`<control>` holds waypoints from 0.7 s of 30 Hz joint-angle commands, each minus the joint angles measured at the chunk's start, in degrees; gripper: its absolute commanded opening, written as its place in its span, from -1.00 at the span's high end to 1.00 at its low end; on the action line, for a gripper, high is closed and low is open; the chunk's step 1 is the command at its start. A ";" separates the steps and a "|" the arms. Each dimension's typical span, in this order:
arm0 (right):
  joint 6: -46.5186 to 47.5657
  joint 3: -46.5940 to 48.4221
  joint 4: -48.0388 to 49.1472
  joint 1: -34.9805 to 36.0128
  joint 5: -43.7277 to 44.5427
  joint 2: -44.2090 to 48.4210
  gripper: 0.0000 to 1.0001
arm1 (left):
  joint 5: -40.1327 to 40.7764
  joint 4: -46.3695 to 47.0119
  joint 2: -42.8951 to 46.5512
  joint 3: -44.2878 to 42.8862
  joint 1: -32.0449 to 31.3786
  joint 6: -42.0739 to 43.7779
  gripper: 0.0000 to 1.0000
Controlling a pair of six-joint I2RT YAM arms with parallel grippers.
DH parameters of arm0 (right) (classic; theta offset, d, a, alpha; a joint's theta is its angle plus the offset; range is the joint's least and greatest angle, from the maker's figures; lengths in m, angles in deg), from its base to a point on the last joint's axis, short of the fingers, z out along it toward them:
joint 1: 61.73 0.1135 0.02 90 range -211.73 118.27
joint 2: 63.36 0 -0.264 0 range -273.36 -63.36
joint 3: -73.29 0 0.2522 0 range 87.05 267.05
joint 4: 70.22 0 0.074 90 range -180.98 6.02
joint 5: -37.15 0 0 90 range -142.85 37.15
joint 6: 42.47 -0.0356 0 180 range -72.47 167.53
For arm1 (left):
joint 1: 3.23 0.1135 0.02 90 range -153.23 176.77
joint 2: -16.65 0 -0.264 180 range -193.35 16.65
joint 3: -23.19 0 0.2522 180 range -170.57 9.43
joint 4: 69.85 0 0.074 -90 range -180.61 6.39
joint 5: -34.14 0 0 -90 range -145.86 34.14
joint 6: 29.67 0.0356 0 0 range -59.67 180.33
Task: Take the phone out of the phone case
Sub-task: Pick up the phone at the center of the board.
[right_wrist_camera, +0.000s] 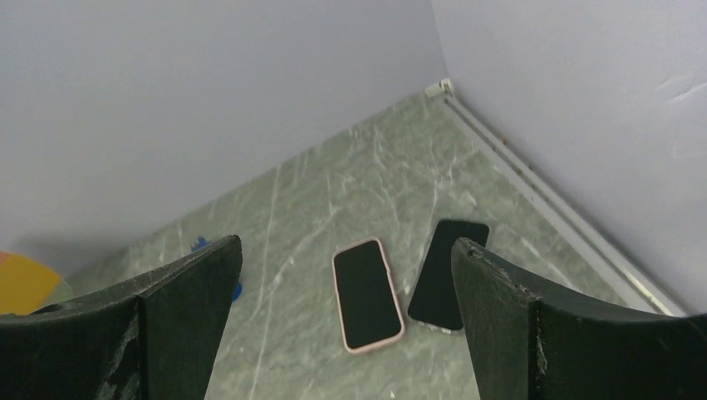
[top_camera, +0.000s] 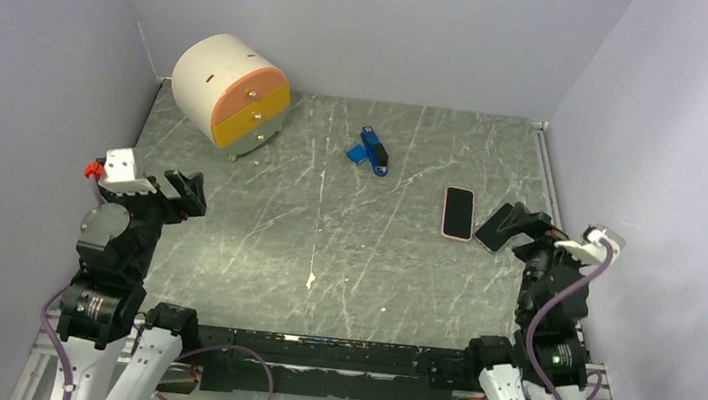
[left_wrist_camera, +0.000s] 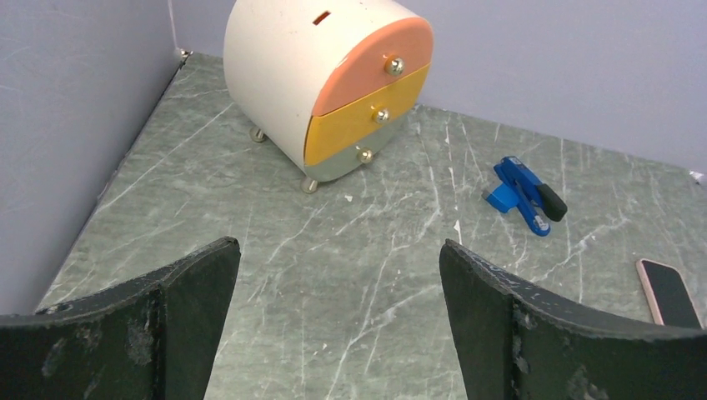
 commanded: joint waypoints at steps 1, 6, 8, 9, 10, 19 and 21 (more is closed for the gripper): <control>-5.83 5.79 -8.61 0.04 -1.79 -8.91 -0.98 | -2.04 -0.58 2.38 -1.51 0.33 -2.54 -0.88; -9.80 11.94 -14.64 0.07 -7.15 -24.66 -0.98 | -3.25 -4.06 4.11 -0.55 0.33 -3.68 -0.88; -12.03 12.92 -14.48 0.00 -9.27 -29.94 -0.98 | -3.25 -5.44 4.60 -0.13 0.33 -3.66 -0.88; -12.70 13.31 -13.69 0.00 -10.53 -32.32 -0.98 | -3.54 -5.72 4.91 0.11 0.33 -3.23 -0.88; -12.74 13.08 -12.54 -0.01 -10.91 -34.33 -0.98 | -3.86 -5.76 5.19 0.33 0.33 -2.66 -0.88; -10.54 9.10 1.48 -3.78 -19.96 -53.14 -0.98 | -3.87 -5.71 6.70 0.29 -1.98 -1.51 -0.88; -9.16 12.11 2.20 -6.26 -24.04 -58.88 -0.98 | -3.57 -5.83 6.90 0.19 -2.02 -1.35 -0.88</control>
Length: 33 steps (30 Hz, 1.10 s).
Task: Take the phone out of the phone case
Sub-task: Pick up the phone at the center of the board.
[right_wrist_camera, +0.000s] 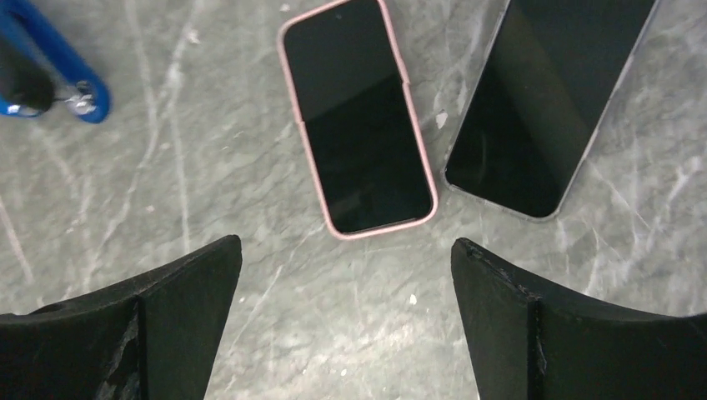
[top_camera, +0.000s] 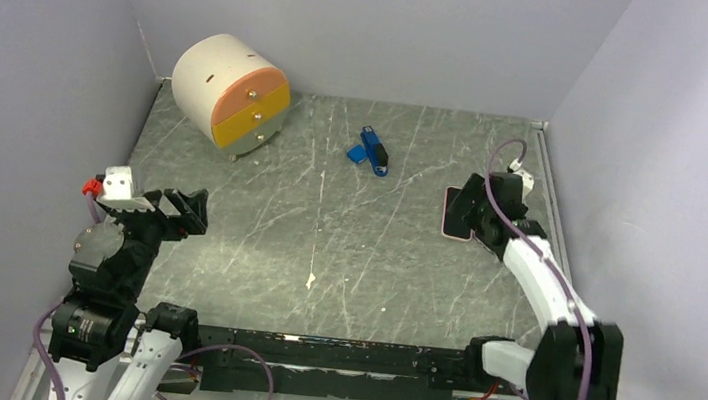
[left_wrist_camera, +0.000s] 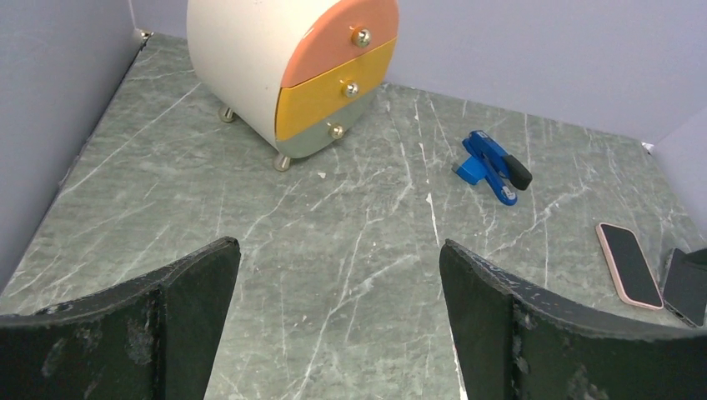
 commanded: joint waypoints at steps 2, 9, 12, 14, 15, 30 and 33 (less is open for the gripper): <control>3.87 8.04 5.52 -4.68 -6.96 -13.56 -0.98 | 0.09 -0.23 1.30 -0.46 -0.50 0.62 -0.88; 11.33 15.97 4.40 -4.95 -6.29 -24.28 -0.98 | 0.22 -0.45 0.68 -0.79 -0.62 0.56 -0.88; 13.90 18.90 3.24 -4.98 -7.18 -28.07 -0.98 | -0.70 -0.26 0.73 -0.79 -0.62 0.99 -0.88; 16.31 21.34 1.23 -4.96 -8.23 -30.64 -0.98 | -0.36 -0.41 0.81 -0.99 -0.67 0.86 -0.88; 17.18 22.44 0.21 -4.98 -8.83 -31.74 -0.98 | -0.52 -0.37 0.57 -1.03 -0.71 1.01 -0.88; 20.28 26.63 -5.67 -5.05 -7.56 -40.48 -0.98 | -6.65 1.25 -1.07 -0.39 -0.95 2.83 -0.88; 20.33 26.83 -6.11 -5.05 -8.55 -41.83 -0.98 | -6.22 1.24 -0.91 -0.48 -0.98 2.75 -0.88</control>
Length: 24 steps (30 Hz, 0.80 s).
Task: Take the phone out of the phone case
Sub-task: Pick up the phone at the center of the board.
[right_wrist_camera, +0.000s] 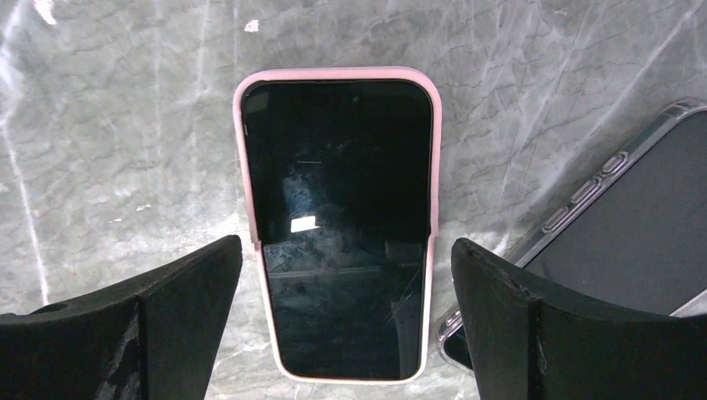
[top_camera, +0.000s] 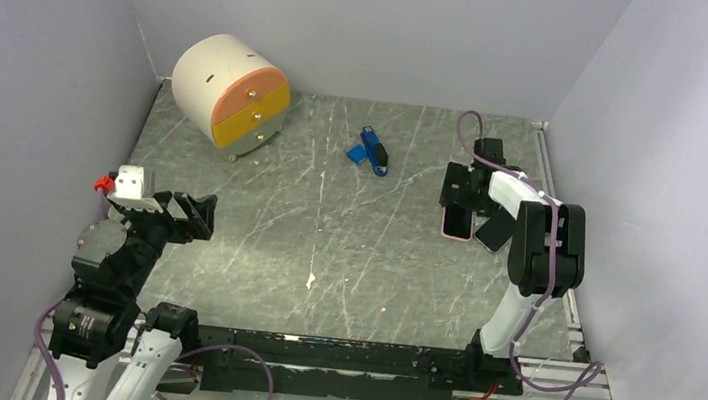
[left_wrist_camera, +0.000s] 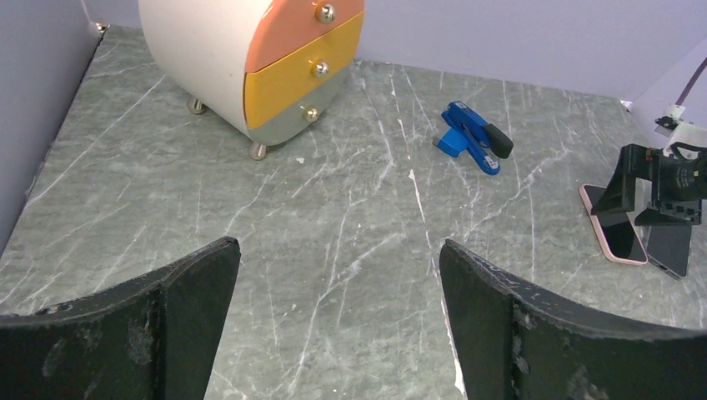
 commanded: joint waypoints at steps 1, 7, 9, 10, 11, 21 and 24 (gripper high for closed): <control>0.91 1.99 -1.35 -0.20 0.49 -1.92 -0.98 | -1.38 2.03 -0.39 -0.39 -0.28 0.78 -0.88; 0.89 2.01 -1.32 0.26 -0.81 -4.25 -0.98 | -1.75 2.41 -0.44 -0.29 -0.24 0.85 -0.88; 0.77 2.05 -1.40 0.84 -0.08 -4.80 -0.97 | -1.81 2.54 -0.79 -0.20 -0.24 0.89 -0.88; 0.65 1.98 -1.34 1.27 0.13 -5.08 -0.95 | -1.88 2.58 -1.08 -0.20 -0.24 0.78 -0.88; 0.57 1.87 -1.27 1.75 0.19 -5.19 -0.90 | -1.93 2.69 -1.44 -0.20 -0.23 0.65 -0.88; -1.15 -1.45 1.98 9.45 -0.26 -2.80 0.15 | -8.65 5.12 -7.33 -0.37 -0.23 -3.33 -0.88; -2.16 -2.80 3.61 12.27 -1.79 -0.94 0.31 | -12.36 4.08 -10.98 -1.52 -0.23 -5.03 -0.88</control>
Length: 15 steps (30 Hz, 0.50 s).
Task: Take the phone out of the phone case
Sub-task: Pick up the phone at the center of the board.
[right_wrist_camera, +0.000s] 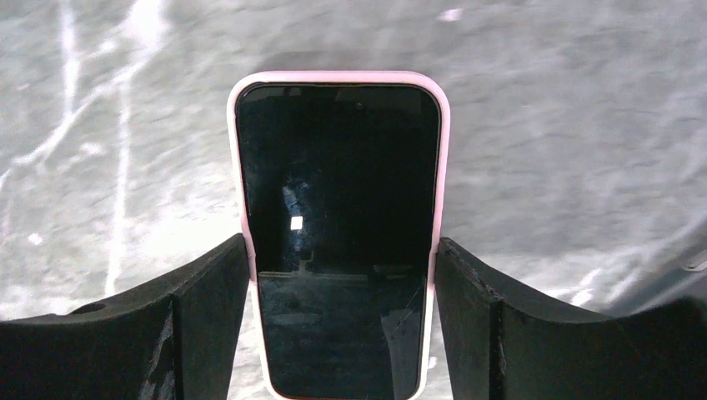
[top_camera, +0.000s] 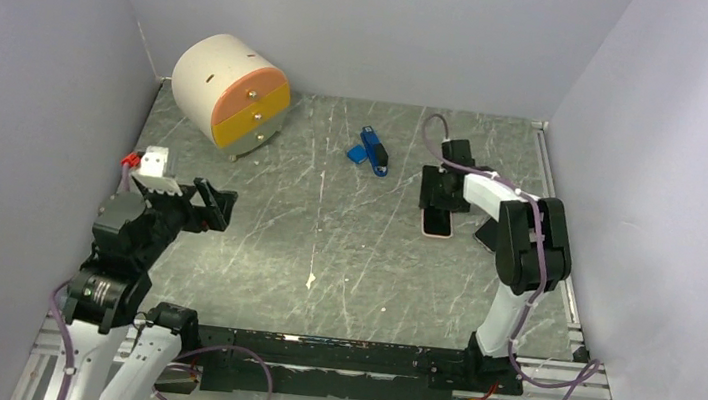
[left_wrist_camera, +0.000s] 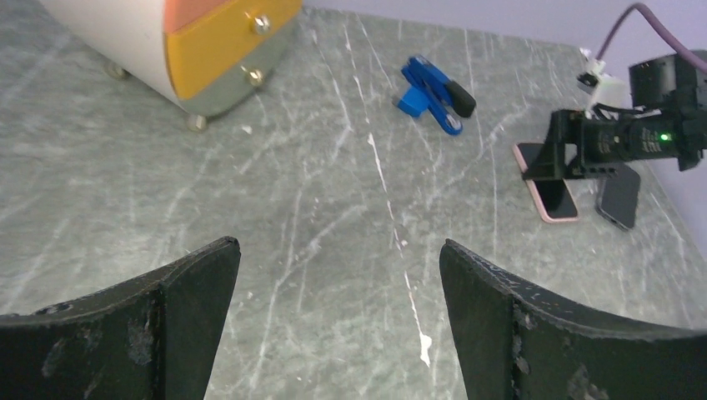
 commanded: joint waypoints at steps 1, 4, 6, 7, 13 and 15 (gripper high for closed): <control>-2.56 -3.20 1.25 5.08 -4.08 2.51 0.38 | -6.96 0.89 -5.35 -2.20 -0.14 -3.88 -0.88; -3.78 -4.83 3.42 7.84 -5.82 5.31 0.51 | -12.47 2.65 -8.32 -1.75 -0.15 -5.77 -0.88; -5.30 -6.34 5.36 9.65 -6.93 7.88 0.57 | -17.27 6.03 -10.27 0.46 -0.10 -7.24 -0.88; -5.99 -7.24 7.16 10.37 -8.19 9.05 0.60 | -18.43 7.53 -11.50 1.34 -0.14 -8.39 -0.88; -12.06 -12.24 16.00 14.86 -12.77 14.33 0.83 | -23.61 15.45 -21.06 4.20 -0.43 -13.89 -0.88; -14.58 -13.44 18.83 16.01 -13.74 14.97 0.89 | -23.31 18.69 -23.12 5.85 -1.05 -15.76 -0.88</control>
